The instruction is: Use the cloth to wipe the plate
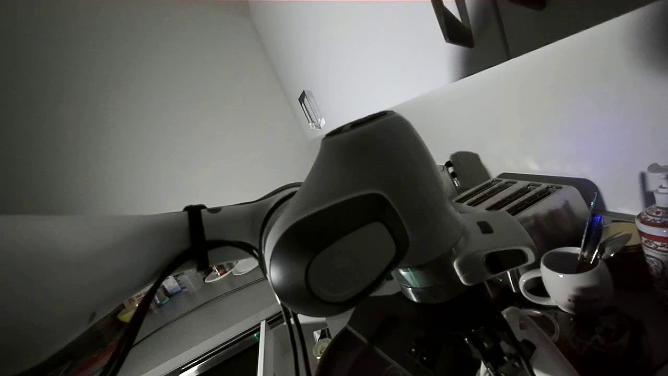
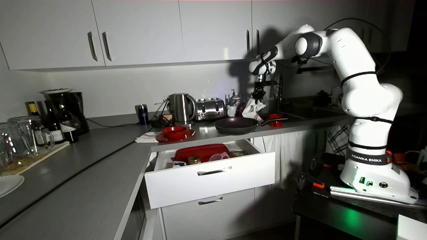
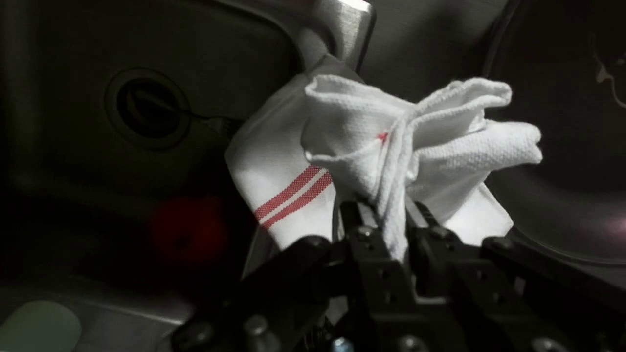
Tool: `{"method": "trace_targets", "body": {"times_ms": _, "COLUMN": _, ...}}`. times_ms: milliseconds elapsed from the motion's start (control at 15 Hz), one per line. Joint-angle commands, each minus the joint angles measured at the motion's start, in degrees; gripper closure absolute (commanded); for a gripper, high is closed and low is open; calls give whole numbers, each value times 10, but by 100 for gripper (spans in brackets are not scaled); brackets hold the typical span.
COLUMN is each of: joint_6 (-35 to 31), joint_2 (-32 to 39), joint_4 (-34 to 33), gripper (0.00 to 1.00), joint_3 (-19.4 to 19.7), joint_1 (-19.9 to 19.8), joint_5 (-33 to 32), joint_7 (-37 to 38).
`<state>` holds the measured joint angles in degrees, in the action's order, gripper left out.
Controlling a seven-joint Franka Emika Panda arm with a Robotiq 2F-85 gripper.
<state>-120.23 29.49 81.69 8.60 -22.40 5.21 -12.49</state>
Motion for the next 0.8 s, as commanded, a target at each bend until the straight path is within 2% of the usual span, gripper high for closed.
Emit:
{"method": "trace_targets", "body": {"times_ms": 0, "joint_6": -43, "joint_2": -67, "joint_4": 71, "gripper": 91, "joint_3": -6, "joint_1": 0, "joint_5": 6, "joint_7": -50}}
{"method": "trace_targets", "body": {"times_ms": 400, "joint_6": -130, "joint_2": -161, "joint_4": 184, "gripper": 91, "joint_3": -15, "joint_1": 25, "joint_5": -9, "joint_7": -130}}
{"method": "trace_targets", "body": {"times_ms": 733, "joint_6": -198, "joint_2": -244, "joint_4": 299, "gripper": 91, "joint_3": -24, "joint_1": 63, "joint_5": -29, "joint_7": -185}}
